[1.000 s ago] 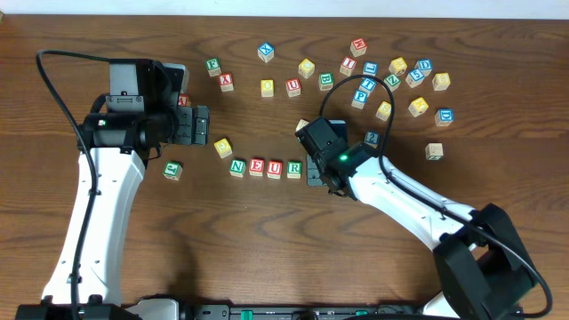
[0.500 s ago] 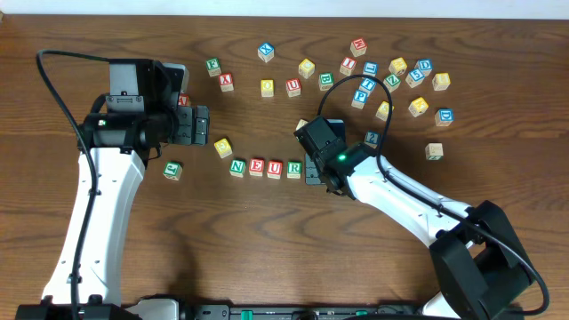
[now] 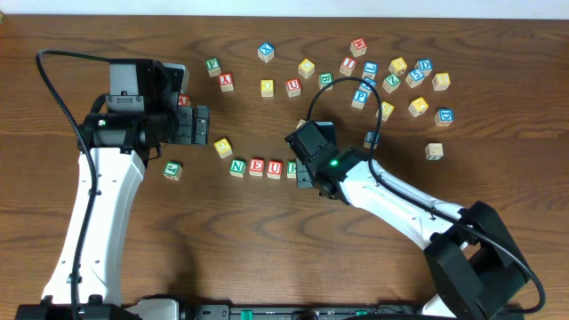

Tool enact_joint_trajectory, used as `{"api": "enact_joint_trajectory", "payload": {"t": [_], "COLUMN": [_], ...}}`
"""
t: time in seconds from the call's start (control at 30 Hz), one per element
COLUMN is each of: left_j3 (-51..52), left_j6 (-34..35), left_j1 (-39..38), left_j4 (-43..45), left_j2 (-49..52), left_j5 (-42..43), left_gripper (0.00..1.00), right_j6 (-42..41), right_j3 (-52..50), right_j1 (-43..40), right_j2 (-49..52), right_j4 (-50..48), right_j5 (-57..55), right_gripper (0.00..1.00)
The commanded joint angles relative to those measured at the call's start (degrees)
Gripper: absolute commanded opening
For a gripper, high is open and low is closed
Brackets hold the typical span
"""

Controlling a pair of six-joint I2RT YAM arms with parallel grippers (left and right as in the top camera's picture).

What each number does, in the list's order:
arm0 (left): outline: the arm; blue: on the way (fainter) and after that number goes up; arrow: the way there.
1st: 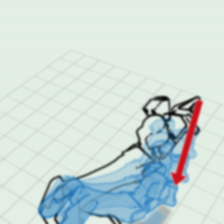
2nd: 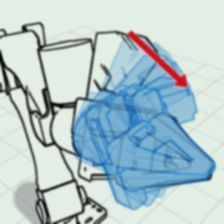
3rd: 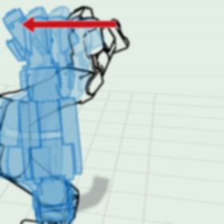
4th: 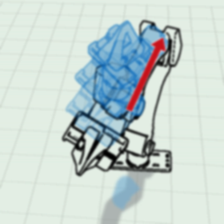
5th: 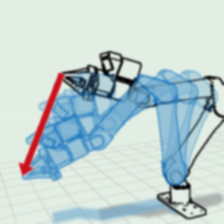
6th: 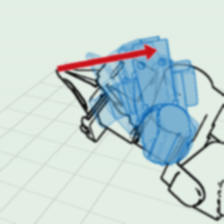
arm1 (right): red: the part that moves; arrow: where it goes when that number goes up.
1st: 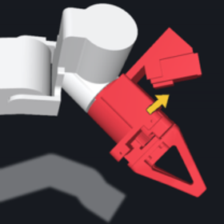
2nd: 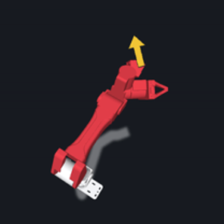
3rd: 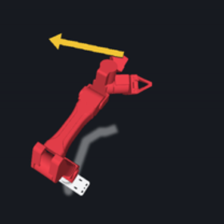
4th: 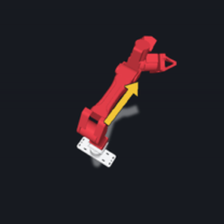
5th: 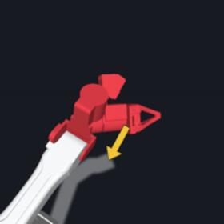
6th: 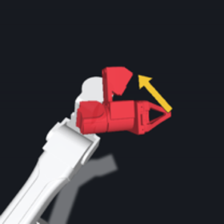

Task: Spell out NEURIPS
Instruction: 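Lower the I block onto the table beside the green R block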

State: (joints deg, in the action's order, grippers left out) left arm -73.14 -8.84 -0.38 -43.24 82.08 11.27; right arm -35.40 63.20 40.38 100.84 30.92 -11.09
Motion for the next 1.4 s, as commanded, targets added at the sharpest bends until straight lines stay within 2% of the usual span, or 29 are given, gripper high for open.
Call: {"api": "enact_joint_trajectory", "payload": {"t": [0.0,0.43,1.37], "left_j3": [-1.18,-1.18,-1.18], "left_j6": [-0.15,-0.15,-0.15], "left_j1": [0.22,0.22,0.22], "left_j4": [0.0,0.0,0.0], "left_j2": [-0.11,-0.09,-0.11], "left_j5": [0.07,0.04,0.04], "left_gripper": [0.96,0.96,0.96], "right_j6": [0.28,0.26,0.31], "right_j3": [-0.33,-0.33,-0.33], "right_j1": [0.33,0.33,0.33], "right_j2": [0.72,3.76,3.8], "right_j4": [-0.09,-1.27,-3.28], "right_j5": [-0.57,-0.52,-0.57], "right_gripper": [0.12,0.11,0.11]}}
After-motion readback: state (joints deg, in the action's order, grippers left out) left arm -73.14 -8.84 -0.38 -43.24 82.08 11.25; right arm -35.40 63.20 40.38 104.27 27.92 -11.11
